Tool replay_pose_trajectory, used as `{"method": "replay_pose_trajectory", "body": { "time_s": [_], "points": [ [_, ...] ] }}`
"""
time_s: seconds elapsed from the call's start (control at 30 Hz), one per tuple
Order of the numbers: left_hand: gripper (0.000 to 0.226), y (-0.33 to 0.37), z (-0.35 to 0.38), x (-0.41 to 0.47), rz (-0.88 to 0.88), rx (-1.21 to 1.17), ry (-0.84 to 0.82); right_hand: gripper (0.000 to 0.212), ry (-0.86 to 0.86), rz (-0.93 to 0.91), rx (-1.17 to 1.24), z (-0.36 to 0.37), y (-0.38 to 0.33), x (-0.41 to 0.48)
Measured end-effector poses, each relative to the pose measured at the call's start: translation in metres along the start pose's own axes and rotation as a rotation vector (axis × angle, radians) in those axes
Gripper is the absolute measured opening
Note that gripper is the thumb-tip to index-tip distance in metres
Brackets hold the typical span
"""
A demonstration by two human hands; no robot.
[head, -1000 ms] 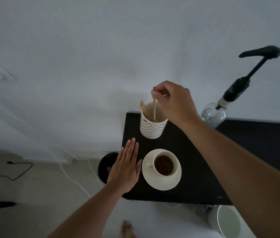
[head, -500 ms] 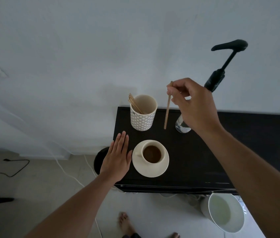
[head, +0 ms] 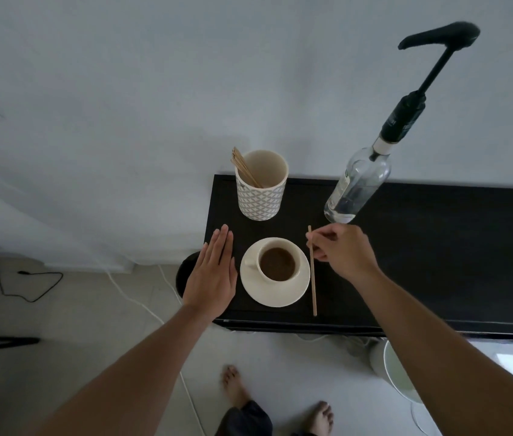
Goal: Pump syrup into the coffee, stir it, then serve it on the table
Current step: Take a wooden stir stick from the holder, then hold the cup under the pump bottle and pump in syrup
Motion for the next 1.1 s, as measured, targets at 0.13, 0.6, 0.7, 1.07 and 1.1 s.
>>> {"method": "replay_pose_trajectory", "body": {
  "time_s": [0.13,0.6,0.7,1.07,1.1],
  "points": [
    [0.068,-0.001,-0.001,0.000,-0.004,0.000,0.008,0.020,-0.034,0.147,0.125,0.023,0.026,0.009],
    [0.065,-0.004,-0.002,0.001,0.008,-0.057,0.027,0.022,0.008,0.111,-0.003,0.032,0.041,0.024],
    [0.065,-0.006,-0.002,0.002,0.008,-0.115,0.033,0.022,0.022,0.129,0.004,0.030,0.047,0.023],
    [0.069,-0.008,-0.004,0.001,-0.027,-0.226,-0.008,0.019,0.038,0.134,0.003,0.029,0.046,0.019],
    [0.069,-0.008,-0.005,0.001,-0.048,-0.270,-0.017,0.020,0.037,0.136,0.008,0.028,0.046,0.017]
  ]
}}
Point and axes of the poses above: each hand's wrist, its own x-axis towards the middle knuckle, its own z-axis out of the palm, y = z × x, the point moved 10 cm from there along x, towards the middle knuckle, and after that the axes turned 2 degrees about -z, right-handed, at the moved point
